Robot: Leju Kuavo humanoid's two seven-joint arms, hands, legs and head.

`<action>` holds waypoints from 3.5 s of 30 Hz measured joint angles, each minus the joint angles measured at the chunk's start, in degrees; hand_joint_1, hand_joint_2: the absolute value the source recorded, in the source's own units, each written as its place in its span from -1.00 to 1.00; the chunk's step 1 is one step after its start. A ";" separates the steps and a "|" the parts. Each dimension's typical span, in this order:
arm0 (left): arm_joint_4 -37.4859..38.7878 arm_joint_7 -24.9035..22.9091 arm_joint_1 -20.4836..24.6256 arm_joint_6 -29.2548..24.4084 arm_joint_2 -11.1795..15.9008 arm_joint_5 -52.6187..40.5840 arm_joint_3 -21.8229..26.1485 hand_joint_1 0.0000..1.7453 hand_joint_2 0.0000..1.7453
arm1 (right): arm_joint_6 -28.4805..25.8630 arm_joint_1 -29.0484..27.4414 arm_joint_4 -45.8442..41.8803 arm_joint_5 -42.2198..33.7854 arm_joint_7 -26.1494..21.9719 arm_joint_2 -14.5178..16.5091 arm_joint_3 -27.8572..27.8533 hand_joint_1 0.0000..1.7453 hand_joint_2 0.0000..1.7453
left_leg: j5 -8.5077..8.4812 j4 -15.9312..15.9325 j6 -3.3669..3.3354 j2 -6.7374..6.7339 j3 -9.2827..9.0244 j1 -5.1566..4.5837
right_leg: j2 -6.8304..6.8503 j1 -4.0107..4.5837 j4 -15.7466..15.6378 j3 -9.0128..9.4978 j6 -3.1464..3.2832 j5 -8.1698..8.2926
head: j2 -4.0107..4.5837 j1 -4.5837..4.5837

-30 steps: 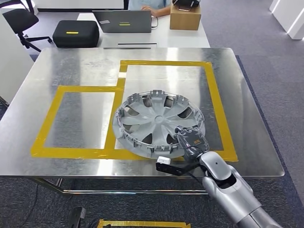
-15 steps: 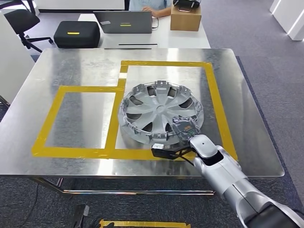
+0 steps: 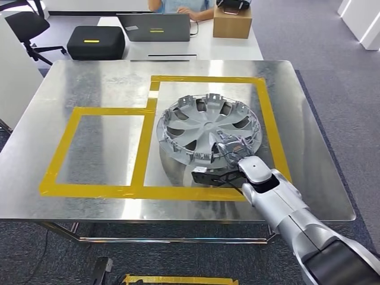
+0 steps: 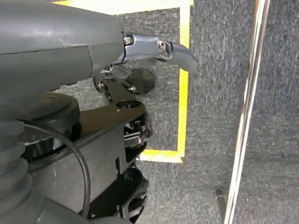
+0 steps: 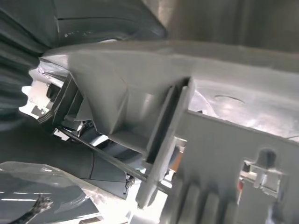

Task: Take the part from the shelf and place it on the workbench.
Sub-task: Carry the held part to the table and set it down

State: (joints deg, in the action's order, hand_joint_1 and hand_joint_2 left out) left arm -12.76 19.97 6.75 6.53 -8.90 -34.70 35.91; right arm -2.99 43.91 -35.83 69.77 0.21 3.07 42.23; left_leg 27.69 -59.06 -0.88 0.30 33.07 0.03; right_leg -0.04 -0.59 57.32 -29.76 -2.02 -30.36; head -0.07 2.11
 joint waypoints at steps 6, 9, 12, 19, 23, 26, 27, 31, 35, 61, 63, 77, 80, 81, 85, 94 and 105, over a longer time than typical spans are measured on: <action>0.00 -0.90 -0.44 -0.27 0.01 0.16 0.02 -1.00 -1.00 | 6.42 0.15 -2.42 -2.38 -1.99 -0.15 0.36 -1.00 -1.00 | 0.02 0.00 0.01 -0.02 0.04 0.01 | -0.04 0.01 0.01 -0.06 0.01 -0.02 | 0.00 0.01; 0.00 -0.84 -0.62 0.01 0.03 0.17 0.03 -1.00 -1.00 | 8.80 -0.38 -4.27 -6.29 -2.97 -0.37 0.32 -1.00 -1.00 | 0.02 0.00 0.01 -0.01 0.13 0.01 | -0.03 0.01 0.01 -0.15 0.02 -0.02 | 0.00 0.00; 0.00 -0.53 -0.84 0.15 0.07 0.16 0.09 -1.00 -1.00 | 10.18 -1.08 -6.62 -10.39 -3.36 -0.52 0.26 -1.00 -1.00 | 0.02 0.00 0.01 -0.03 0.17 0.01 | -0.07 0.01 0.01 -0.19 0.01 -0.01 | 0.00 -0.01; 0.00 0.25 -1.39 0.28 0.28 0.03 0.52 -1.00 -1.00 | 14.47 -2.78 -12.10 -18.86 -1.36 -1.22 0.30 -1.00 -1.00 | 0.03 0.00 0.01 -0.04 0.20 0.01 | -0.06 0.00 0.01 -0.23 0.01 -0.02 | 0.00 0.00; 0.00 0.84 -1.65 0.42 0.42 -0.01 0.75 -1.00 -1.00 | 14.78 -2.91 -13.90 -20.25 -0.99 -2.00 0.31 -1.00 -1.00 | 0.03 0.00 0.01 -0.04 0.22 0.01 | -0.06 0.00 0.01 -0.25 0.01 -0.02 | 0.00 -0.01; 0.00 1.22 -1.78 0.49 0.48 -0.01 0.94 -1.00 -1.00 | 14.56 -2.99 -15.46 -20.95 -0.89 -2.93 0.32 -1.00 -1.00 | 0.02 0.00 0.01 -0.04 0.22 0.01 | -0.06 0.00 0.01 -0.25 0.01 -0.02 | 0.00 0.00; 0.00 1.33 -1.84 0.54 0.48 -0.01 1.03 -1.00 -1.00 | 14.50 -3.02 -16.10 -21.13 -0.89 -3.28 0.32 -1.00 -1.00 | 0.02 0.00 0.01 -0.04 0.22 0.01 | -0.07 0.00 0.01 -0.25 0.01 -0.02 | 0.00 0.00; 0.00 1.60 -1.97 0.60 0.48 0.01 1.21 -1.00 -1.00 | 14.44 -3.15 -17.80 -21.35 -0.89 -4.12 0.32 -1.00 -1.00 | 0.03 0.00 0.01 -0.04 0.22 0.01 | -0.06 0.00 0.01 -0.25 0.01 -0.02 | 0.00 -0.01; 0.00 1.69 -2.04 0.61 0.48 -0.01 1.27 -1.00 -1.00 | 14.44 -3.25 -18.72 -21.43 -0.89 -4.50 0.32 -1.00 -1.00 | 0.03 0.00 0.01 -0.04 0.22 0.01 | -0.06 0.00 0.01 -0.26 0.01 -0.02 | 0.00 -0.01; 0.02 8.96 -5.85 -4.22 -0.44 5.81 12.45 -1.00 -1.00 | 7.27 -56.33 -70.30 -25.07 -24.39 -17.20 -79.21 -1.00 -1.00 | 0.97 -0.04 -0.54 0.84 -0.18 -0.23 | 0.81 -0.22 -0.44 -0.03 -0.42 -0.98 | 0.00 0.02; 0.02 8.97 -5.87 -4.40 -0.50 5.71 12.90 -1.00 -1.00 | 8.75 -55.02 -69.25 -23.65 -25.59 -15.92 -85.65 -1.00 -1.00 | 0.99 -0.03 -0.56 0.84 -0.24 -0.23 | 0.84 -0.23 -0.44 -0.07 -0.41 -1.05 | 0.00 0.01; 0.02 5.09 -5.34 -7.20 -1.16 5.13 17.42 -1.00 -0.50 | -6.91 -46.02 -34.73 -15.68 -9.47 -2.05 -127.54 -1.00 1.00 | 1.16 0.04 -0.45 0.52 -0.63 -0.11 | 0.40 -0.09 -0.41 0.81 -0.36 -1.09 | 0.00 0.02; 0.02 4.03 -5.20 -8.46 -1.39 4.90 18.12 -1.00 1.00 | -8.03 -45.96 -28.54 -7.66 -5.65 2.42 -128.65 -1.00 1.00 | 1.25 0.16 -0.30 0.39 -0.89 -0.02 | 0.26 -0.01 -0.38 0.52 -0.15 -1.23 | 0.00 0.04; 0.01 3.68 -5.13 -8.96 -1.49 4.66 18.28 -1.00 1.00 | -8.04 -45.81 -25.83 -4.76 -4.15 3.86 -128.88 -1.00 1.00 | 1.29 0.18 -0.23 0.37 -0.99 0.05 | 0.26 0.06 -0.38 0.47 -0.07 -1.29 | 0.00 0.02; 0.00 2.98 -5.05 -9.73 -1.78 2.34 18.58 -1.00 1.00 | -8.39 -44.81 -10.15 1.85 -3.08 9.43 -129.37 -1.00 1.00 | 1.33 0.19 -0.06 0.37 -1.18 0.21 | 0.24 0.22 -0.36 0.63 0.03 -1.35 | 0.00 -0.01; -0.37 4.68 -4.71 -7.73 -1.89 -1.96 18.09 -1.00 1.00 | -5.19 -41.92 12.08 5.26 -13.46 12.11 -128.50 -1.00 1.00 | 1.37 0.25 0.02 0.36 -1.32 0.11 | 0.25 0.10 -0.23 0.73 0.17 -1.45 | 0.00 0.01; -0.93 4.10 -4.55 -11.41 -2.63 -4.38 17.67 -1.00 1.00 | -8.92 -40.72 17.32 4.69 -19.99 9.96 -126.64 -1.00 1.00 | 1.38 0.25 0.01 0.36 -1.32 -0.04 | 0.26 -0.03 -0.24 0.72 0.15 -1.45 | 0.00 0.02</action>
State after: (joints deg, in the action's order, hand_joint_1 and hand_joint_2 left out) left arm -13.70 24.07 2.19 -4.88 -11.53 -39.09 53.58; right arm -11.91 3.19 -18.51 74.46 -19.77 13.03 -84.41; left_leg 29.08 -58.80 -0.87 0.66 31.75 0.00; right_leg 0.22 -0.62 57.08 -29.04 -1.87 -31.81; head -0.07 2.13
